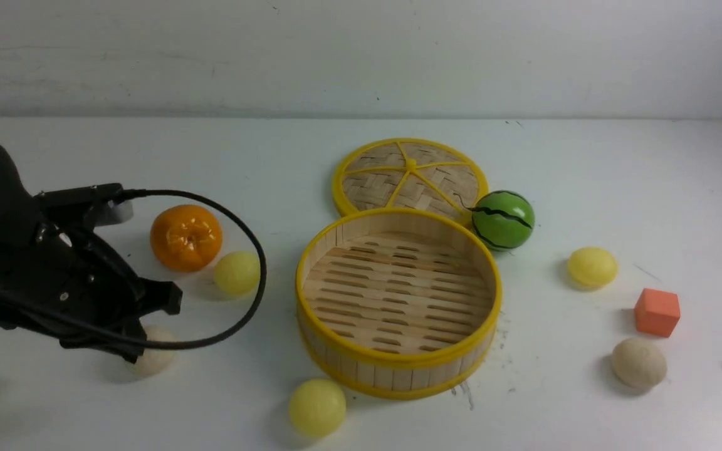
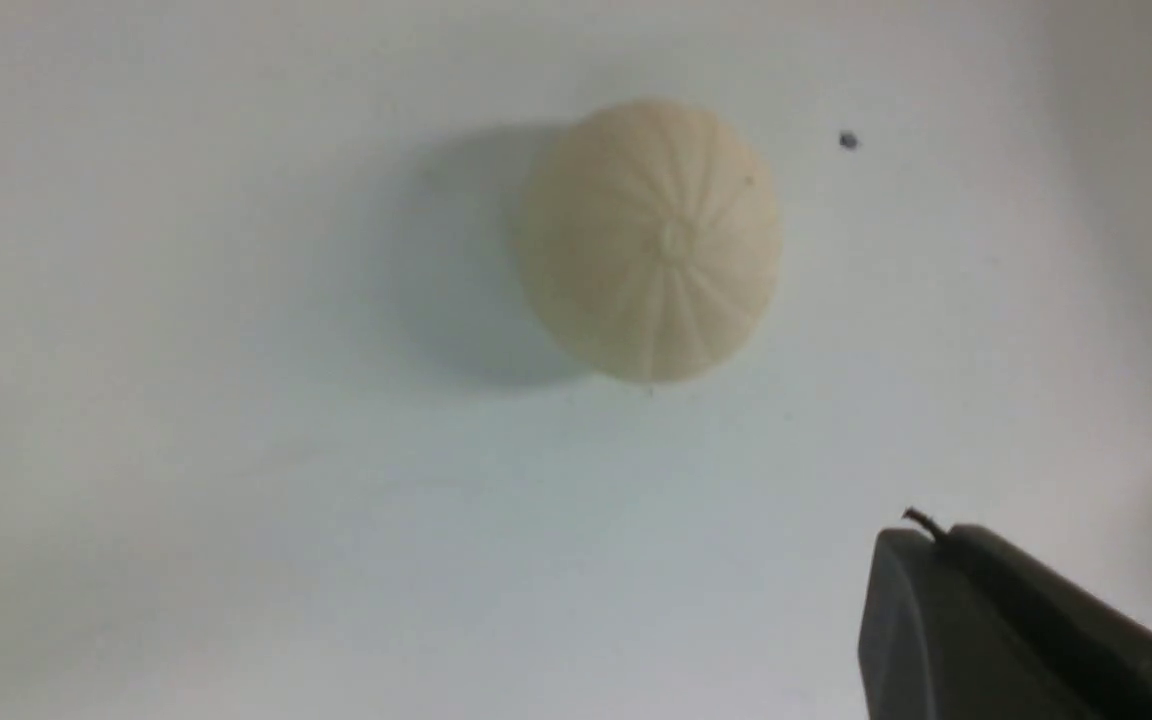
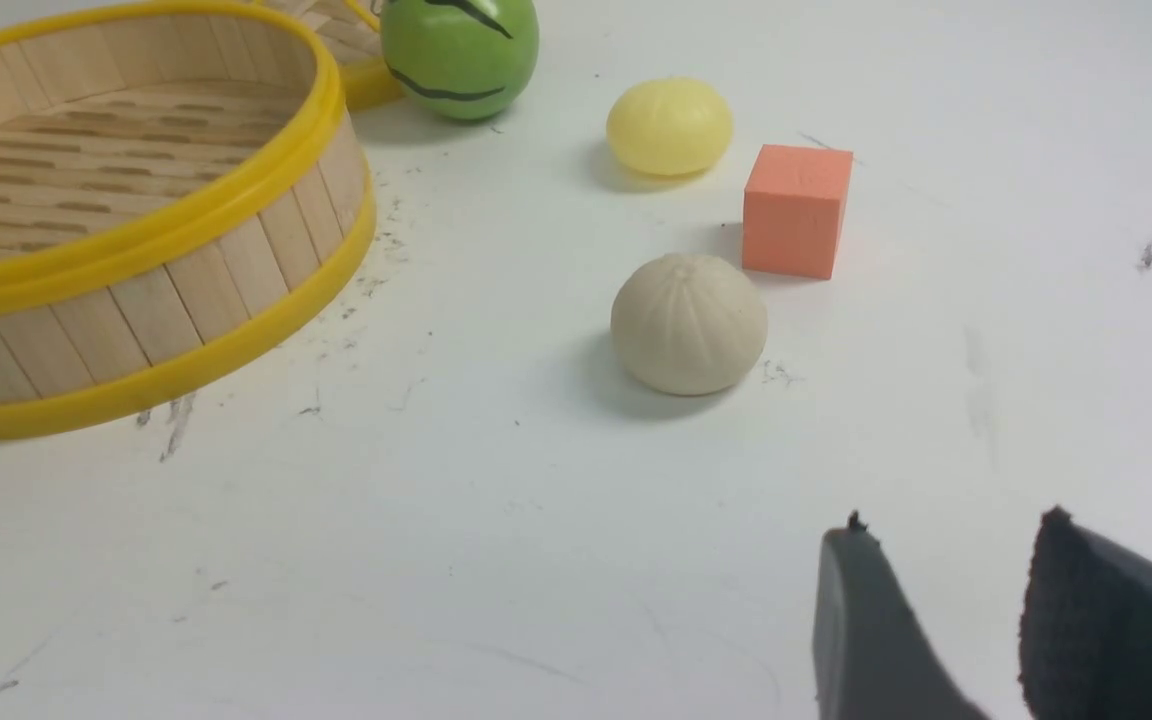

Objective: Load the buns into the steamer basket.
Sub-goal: Use the left arm to grab a steamed stuffed bun, then use the left arm to put the steamed stuffed bun into the steamer, then use the left arm to grab a steamed stuffed bun

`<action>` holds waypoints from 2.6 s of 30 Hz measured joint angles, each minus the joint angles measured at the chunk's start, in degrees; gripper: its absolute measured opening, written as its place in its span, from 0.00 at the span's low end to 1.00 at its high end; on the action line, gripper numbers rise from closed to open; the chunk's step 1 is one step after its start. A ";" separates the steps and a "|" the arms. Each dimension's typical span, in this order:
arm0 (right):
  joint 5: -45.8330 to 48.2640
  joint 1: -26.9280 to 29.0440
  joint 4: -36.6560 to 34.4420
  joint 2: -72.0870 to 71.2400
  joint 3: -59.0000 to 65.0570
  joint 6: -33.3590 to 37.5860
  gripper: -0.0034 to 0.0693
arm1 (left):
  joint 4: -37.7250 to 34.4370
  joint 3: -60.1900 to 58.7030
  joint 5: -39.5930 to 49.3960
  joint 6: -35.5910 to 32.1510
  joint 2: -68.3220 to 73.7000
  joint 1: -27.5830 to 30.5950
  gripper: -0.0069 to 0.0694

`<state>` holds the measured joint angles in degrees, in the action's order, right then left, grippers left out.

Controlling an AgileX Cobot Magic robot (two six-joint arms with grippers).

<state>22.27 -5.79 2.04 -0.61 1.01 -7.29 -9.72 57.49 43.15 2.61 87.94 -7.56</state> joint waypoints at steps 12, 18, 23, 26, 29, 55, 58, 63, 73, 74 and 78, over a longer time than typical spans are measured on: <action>0.00 0.00 0.00 0.00 0.00 0.00 0.38 | 7.32 6.34 -2.21 0.22 9.20 0.00 0.25; 0.00 0.00 0.00 0.00 0.00 0.00 0.38 | 8.88 6.54 -3.97 0.22 11.82 0.00 0.41; 0.00 0.00 0.00 0.00 0.00 0.00 0.38 | 8.88 6.54 -5.42 0.22 13.66 0.00 0.42; 0.00 0.00 0.00 0.00 0.00 0.00 0.38 | 8.82 6.54 -6.03 0.22 14.47 0.00 0.41; 0.00 0.00 0.00 0.00 0.00 0.00 0.38 | 8.71 6.71 -6.16 0.22 15.05 0.00 0.35; 0.00 0.00 0.00 0.00 0.00 0.00 0.38 | 4.80 45.51 8.51 -2.61 28.26 -19.77 0.08; 0.00 0.00 0.00 0.00 0.00 0.00 0.38 | 7.58 52.20 11.63 -2.61 35.29 -19.65 0.08; 0.00 0.00 0.00 0.00 0.00 0.00 0.38 | 9.72 58.63 15.67 -2.61 41.66 -19.65 0.10; 0.00 0.00 0.00 0.00 0.00 0.00 0.38 | 8.23 61.39 19.21 -0.27 40.99 -19.54 0.57; 0.00 0.00 0.00 0.00 0.00 0.00 0.38 | 8.31 61.34 20.71 0.39 39.17 -19.54 0.61; 0.00 0.00 0.00 0.00 0.00 0.00 0.38 | 11.98 61.40 24.44 1.69 32.32 -19.54 0.61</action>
<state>22.27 -5.79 2.04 -0.61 1.01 -7.29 2.26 118.88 67.59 4.30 120.27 -27.09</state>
